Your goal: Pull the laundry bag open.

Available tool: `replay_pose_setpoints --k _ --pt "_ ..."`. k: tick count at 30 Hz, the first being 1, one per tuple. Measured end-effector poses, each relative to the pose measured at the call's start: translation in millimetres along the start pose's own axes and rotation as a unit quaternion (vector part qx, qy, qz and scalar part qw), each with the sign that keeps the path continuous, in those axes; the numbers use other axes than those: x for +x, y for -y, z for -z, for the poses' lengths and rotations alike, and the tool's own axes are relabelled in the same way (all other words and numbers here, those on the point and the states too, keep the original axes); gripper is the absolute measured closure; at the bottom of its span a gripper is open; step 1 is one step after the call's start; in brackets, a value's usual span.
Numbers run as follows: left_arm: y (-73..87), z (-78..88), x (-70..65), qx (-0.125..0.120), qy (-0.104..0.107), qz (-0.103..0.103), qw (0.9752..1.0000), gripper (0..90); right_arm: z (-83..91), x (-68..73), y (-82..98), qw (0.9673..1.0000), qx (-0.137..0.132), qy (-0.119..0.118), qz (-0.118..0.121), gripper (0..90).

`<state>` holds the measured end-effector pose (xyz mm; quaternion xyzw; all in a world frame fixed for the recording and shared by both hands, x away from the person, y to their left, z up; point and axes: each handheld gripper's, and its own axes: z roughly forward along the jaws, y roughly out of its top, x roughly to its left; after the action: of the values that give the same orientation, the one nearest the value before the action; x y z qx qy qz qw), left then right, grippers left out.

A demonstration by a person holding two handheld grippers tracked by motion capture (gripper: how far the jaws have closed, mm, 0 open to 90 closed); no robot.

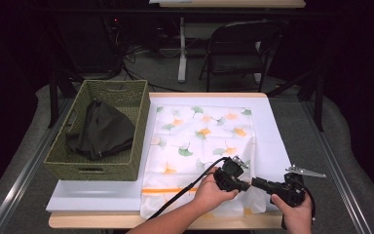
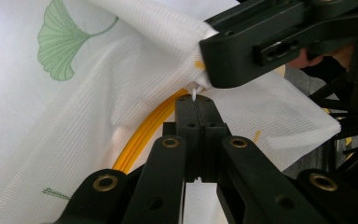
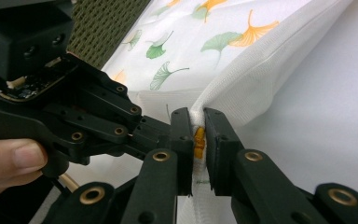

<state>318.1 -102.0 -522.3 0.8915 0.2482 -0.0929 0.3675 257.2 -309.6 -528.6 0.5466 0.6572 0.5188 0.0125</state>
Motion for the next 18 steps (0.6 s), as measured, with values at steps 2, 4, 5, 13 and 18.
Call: replay_pose_setpoints --k 2,4,5,13,18 --pt "1.1 -0.3 1.1 -0.002 0.006 0.007 1.0000 89.8 -0.2 0.8 0.0 1.0000 0.000 0.002 0.009 83.3" --pt "2.0 -0.5 2.1 -0.002 0.008 0.011 0.9999 89.9 -0.1 0.6 0.2 1.0000 0.000 0.001 0.009 83.4" --pt "2.2 -0.5 2.6 0.000 0.006 0.010 0.9999 89.9 0.1 1.0 0.1 1.0000 0.000 0.000 0.004 83.4" --pt "18.6 -1.3 14.1 0.011 -0.013 0.032 0.9994 89.9 4.5 -0.8 0.1 0.9999 -0.006 0.008 0.007 83.6" --pt "37.8 10.8 26.2 0.013 -0.030 0.045 0.9985 89.9 6.4 -2.9 0.2 0.9998 -0.008 0.018 0.008 83.4"
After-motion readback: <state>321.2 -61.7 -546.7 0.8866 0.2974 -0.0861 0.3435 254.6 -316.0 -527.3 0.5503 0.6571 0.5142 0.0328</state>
